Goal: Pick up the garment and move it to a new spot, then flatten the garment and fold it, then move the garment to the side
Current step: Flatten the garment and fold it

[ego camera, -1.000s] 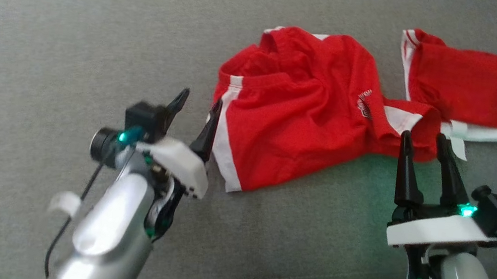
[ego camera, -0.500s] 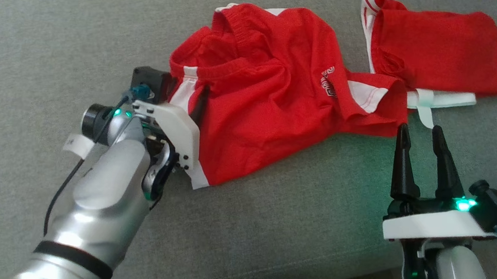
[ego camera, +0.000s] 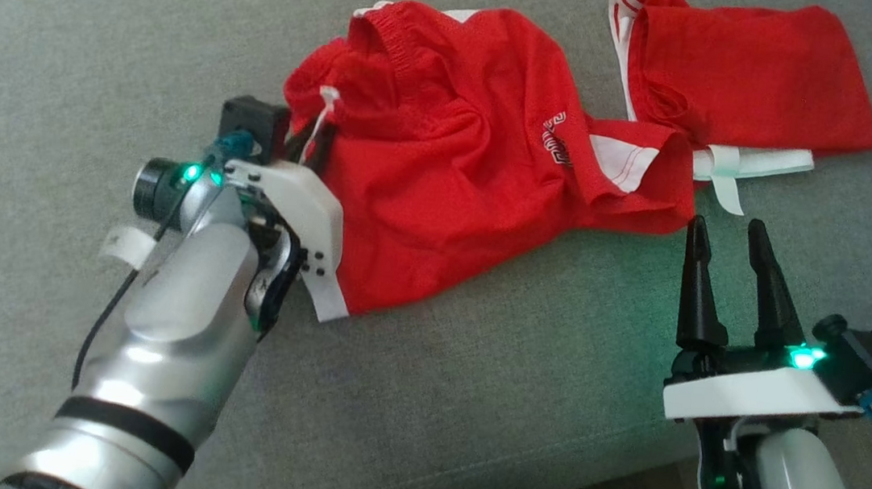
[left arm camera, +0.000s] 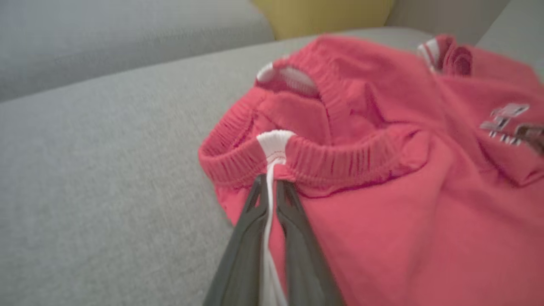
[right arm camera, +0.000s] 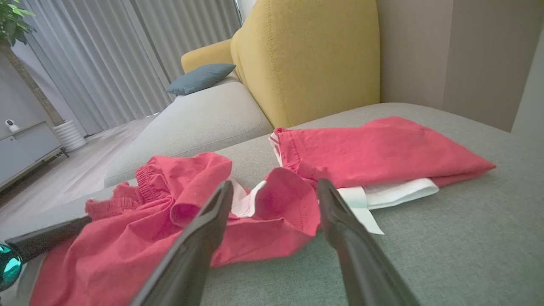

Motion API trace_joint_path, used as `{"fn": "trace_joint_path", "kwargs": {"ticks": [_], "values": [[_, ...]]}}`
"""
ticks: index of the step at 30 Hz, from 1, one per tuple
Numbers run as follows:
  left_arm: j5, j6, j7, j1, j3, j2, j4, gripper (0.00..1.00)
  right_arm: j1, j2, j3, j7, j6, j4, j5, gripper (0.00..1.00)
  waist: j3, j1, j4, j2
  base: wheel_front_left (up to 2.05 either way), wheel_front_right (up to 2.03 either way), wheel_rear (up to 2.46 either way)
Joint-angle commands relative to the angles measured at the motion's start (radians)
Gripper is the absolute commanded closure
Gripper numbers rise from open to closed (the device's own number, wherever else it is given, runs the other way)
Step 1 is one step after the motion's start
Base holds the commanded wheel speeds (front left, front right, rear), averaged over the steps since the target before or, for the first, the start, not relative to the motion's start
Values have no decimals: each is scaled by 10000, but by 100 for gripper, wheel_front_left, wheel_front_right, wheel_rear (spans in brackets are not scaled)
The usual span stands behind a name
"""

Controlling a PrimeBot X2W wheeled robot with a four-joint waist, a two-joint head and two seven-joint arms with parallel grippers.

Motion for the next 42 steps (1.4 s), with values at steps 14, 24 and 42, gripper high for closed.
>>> {"fn": "trace_joint_path", "kwargs": {"ticks": [14,24,42], "values": [[-592,315,-1441,-1087,1414,724,-2892,100,-96,-41,63,-165,65,-28,39,0,-833,0,536,0,0,0,0],[-527,299,-282,-778,833,857,-5184,100,-58,-41,75,-172,65,86,76,0,-1167,0,823,0,0,0,0],[-3232,2200,143,-1520,-637,228,-7076,100,-346,-41,282,-202,65,243,395,0,-1095,0,9,0,0,0,0]]}}
